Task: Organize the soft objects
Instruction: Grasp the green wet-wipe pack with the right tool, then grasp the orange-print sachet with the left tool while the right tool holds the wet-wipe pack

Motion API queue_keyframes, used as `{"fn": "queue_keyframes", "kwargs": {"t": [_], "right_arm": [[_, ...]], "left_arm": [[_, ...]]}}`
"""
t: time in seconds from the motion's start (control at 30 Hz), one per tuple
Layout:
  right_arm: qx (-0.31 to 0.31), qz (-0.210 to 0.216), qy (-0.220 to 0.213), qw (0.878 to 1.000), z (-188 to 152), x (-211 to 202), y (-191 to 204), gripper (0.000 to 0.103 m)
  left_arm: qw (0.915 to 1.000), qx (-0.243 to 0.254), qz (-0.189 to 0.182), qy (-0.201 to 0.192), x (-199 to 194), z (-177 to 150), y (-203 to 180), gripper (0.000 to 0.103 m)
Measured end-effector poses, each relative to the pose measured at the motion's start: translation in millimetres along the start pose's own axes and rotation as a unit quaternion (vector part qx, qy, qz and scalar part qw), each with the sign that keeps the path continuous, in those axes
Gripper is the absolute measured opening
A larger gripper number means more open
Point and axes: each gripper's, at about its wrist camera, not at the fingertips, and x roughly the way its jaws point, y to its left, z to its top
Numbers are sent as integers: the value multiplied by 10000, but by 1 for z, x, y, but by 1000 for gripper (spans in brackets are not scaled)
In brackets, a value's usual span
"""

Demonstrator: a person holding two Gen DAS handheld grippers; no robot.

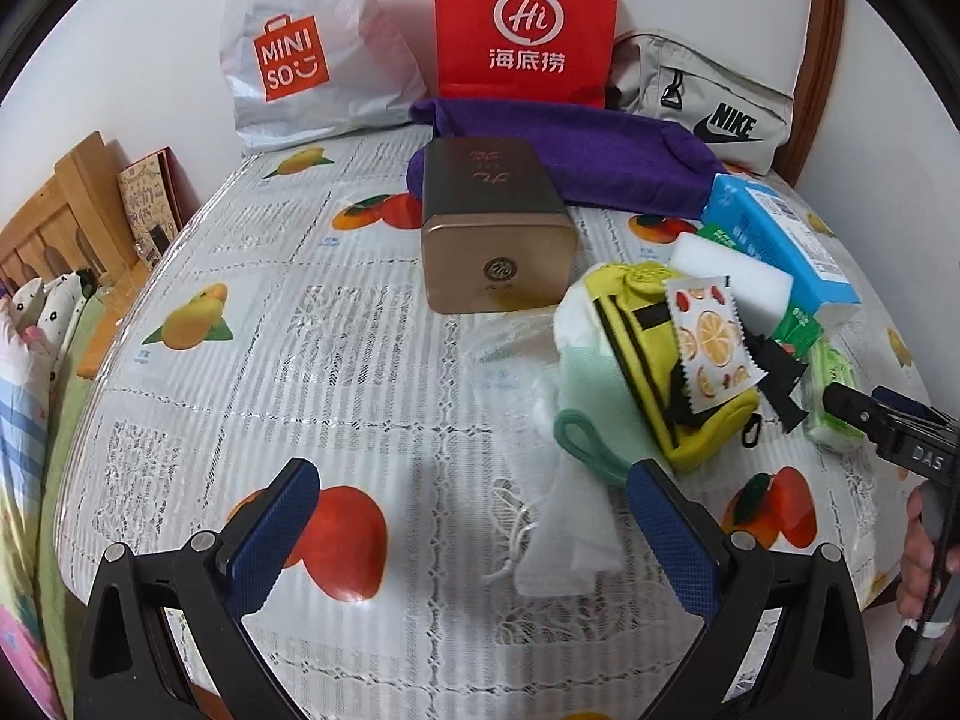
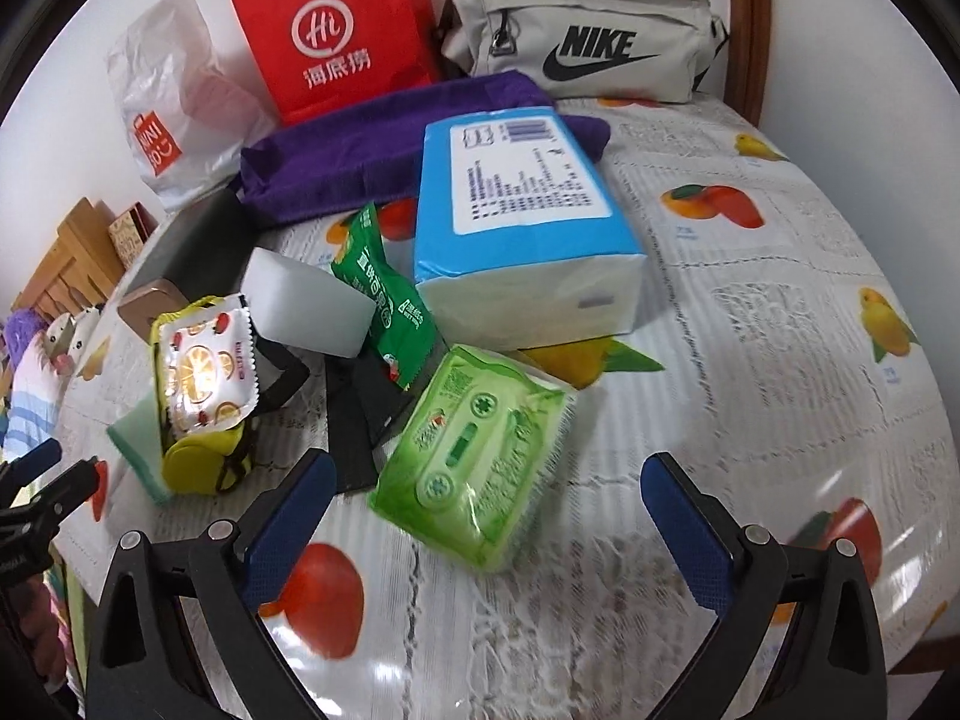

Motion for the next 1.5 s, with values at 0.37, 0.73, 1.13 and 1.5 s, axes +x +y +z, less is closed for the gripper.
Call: {"fn": "queue_keyframes", "kwargs": {"t": [0.37,0.73,1.13,1.5], "right_arm": [[-310,-115,76,9994,-7,5,-5,62],[-320,-244,-28,9992,-10,-8,-25,61],[-264,-50,-81,9996,-14,-11,-43,61],[-265,201,-186,9993,-14,-11,-50,61]], "left_arm": [[9994,-326,98,38,17,12,23,103],[9972,84,-702,-241,8,38,-25,103],[9968,587,-543,67,37,53,-103,101],[9959,883,6,181,57,54,-130,67]]}}
